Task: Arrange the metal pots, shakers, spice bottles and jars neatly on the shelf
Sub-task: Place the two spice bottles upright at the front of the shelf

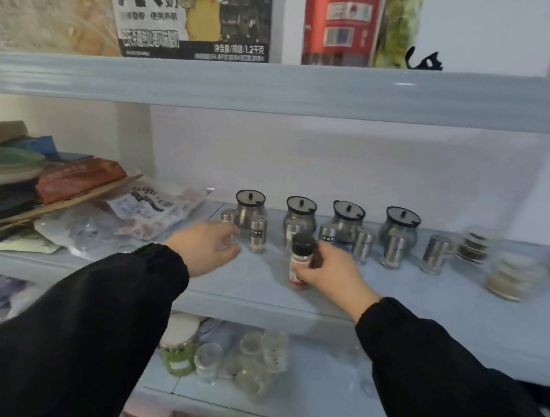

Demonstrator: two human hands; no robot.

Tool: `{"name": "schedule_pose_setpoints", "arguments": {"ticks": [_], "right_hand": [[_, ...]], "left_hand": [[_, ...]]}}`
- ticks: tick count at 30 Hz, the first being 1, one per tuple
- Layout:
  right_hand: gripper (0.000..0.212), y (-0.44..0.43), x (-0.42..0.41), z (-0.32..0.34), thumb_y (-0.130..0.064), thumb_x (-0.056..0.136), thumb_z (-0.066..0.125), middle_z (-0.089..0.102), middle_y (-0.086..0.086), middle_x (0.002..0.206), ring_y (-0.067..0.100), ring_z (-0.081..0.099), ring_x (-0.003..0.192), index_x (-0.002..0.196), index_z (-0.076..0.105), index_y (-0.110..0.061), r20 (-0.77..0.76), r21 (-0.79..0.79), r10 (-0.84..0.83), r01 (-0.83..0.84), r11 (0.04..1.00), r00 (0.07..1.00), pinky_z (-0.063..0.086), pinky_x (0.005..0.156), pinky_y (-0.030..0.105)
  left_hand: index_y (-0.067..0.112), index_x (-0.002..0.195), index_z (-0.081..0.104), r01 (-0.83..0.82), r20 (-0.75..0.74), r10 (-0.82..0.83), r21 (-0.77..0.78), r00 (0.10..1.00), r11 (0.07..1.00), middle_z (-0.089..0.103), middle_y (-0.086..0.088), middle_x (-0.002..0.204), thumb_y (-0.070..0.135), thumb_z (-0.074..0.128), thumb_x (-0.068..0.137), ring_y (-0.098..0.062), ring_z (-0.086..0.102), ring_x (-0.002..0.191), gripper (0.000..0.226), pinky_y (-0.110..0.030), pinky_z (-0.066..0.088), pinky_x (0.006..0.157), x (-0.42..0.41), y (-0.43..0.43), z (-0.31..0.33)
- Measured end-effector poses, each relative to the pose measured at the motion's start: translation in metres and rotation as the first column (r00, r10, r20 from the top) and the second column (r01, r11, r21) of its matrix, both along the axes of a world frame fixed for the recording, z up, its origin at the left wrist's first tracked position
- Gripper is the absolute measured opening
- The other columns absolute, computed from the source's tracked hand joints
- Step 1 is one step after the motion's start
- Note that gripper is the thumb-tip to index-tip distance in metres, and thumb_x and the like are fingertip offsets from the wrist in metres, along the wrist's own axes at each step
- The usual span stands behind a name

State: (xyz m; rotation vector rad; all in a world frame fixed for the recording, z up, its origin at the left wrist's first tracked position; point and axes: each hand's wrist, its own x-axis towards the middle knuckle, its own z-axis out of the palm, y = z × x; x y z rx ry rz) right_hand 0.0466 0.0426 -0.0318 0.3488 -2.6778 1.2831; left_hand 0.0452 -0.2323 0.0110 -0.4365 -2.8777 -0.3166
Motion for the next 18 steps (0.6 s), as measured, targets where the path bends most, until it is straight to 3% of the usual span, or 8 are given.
{"name": "schedule_pose_setpoints", "arguments": {"ticks": [5,8,10,13,16,18], "right_hand": [[0.031,0.076,0.019,-0.002,-0.033,0.075,0.077,0.072,-0.008,0.098,0.009,0.067,0.092,0.103,0.064,-0.028,0.003,0.008,-0.080,0.080,0.997,0.997,0.053,0.082,0.030],[0.036,0.113,0.029,-0.003,-0.027,0.073,0.081,0.072,-0.010,0.096,0.006,0.068,0.090,0.104,0.063,-0.027,0.031,-0.004,-0.103,0.103,0.995,0.994,0.050,0.072,0.019],[0.044,0.128,0.031,-0.006,-0.027,0.071,0.083,0.071,-0.011,0.099,0.005,0.068,0.092,0.109,0.061,-0.029,0.038,-0.016,-0.107,0.108,0.994,0.993,0.052,0.076,0.020],[0.048,0.139,0.031,-0.011,-0.032,0.069,0.084,0.071,-0.011,0.102,0.005,0.067,0.094,0.111,0.061,-0.031,0.022,-0.037,-0.101,0.102,0.994,0.995,0.055,0.087,0.032],[0.046,0.142,0.031,-0.017,-0.035,0.069,0.084,0.071,-0.008,0.101,0.009,0.067,0.094,0.109,0.062,-0.030,0.013,-0.031,-0.098,0.098,0.995,0.995,0.054,0.088,0.037],[0.042,0.142,0.031,-0.021,-0.034,0.070,0.084,0.071,-0.007,0.100,0.012,0.067,0.093,0.105,0.061,-0.029,0.011,-0.015,-0.104,0.105,0.994,0.994,0.054,0.086,0.036]], "left_hand": [[0.034,0.124,0.055,0.044,0.003,-0.044,0.034,0.999,0.998,0.058,0.018,0.106,0.054,0.045,0.093,-0.012,0.060,0.104,0.038,-0.032,0.048,0.088,0.008,0.064,-0.006],[0.035,0.126,0.054,0.062,0.033,-0.064,0.056,0.997,0.997,0.061,0.017,0.110,0.052,0.046,0.094,-0.010,0.059,0.106,0.036,-0.031,0.046,0.088,0.019,0.098,-0.008],[0.035,0.126,0.054,0.089,0.061,-0.094,0.087,0.994,0.992,0.061,0.017,0.109,0.051,0.047,0.094,-0.010,0.059,0.106,0.036,-0.032,0.048,0.090,0.024,0.120,-0.011],[0.037,0.122,0.056,0.106,0.082,-0.132,0.266,0.988,0.958,0.061,0.020,0.106,0.046,0.053,0.092,-0.007,0.060,0.103,0.032,-0.032,0.050,0.091,0.024,0.156,-0.010],[0.038,0.120,0.060,0.131,0.093,-0.214,0.542,0.972,0.830,0.065,0.019,0.108,0.035,0.059,0.091,-0.004,0.062,0.102,0.029,-0.031,0.050,0.093,0.024,0.199,0.001],[0.037,0.118,0.062,0.158,0.099,-0.277,0.621,0.956,0.768,0.065,0.016,0.110,0.027,0.062,0.092,0.001,0.061,0.095,0.027,-0.026,0.049,0.091,0.025,0.225,0.009]]}}
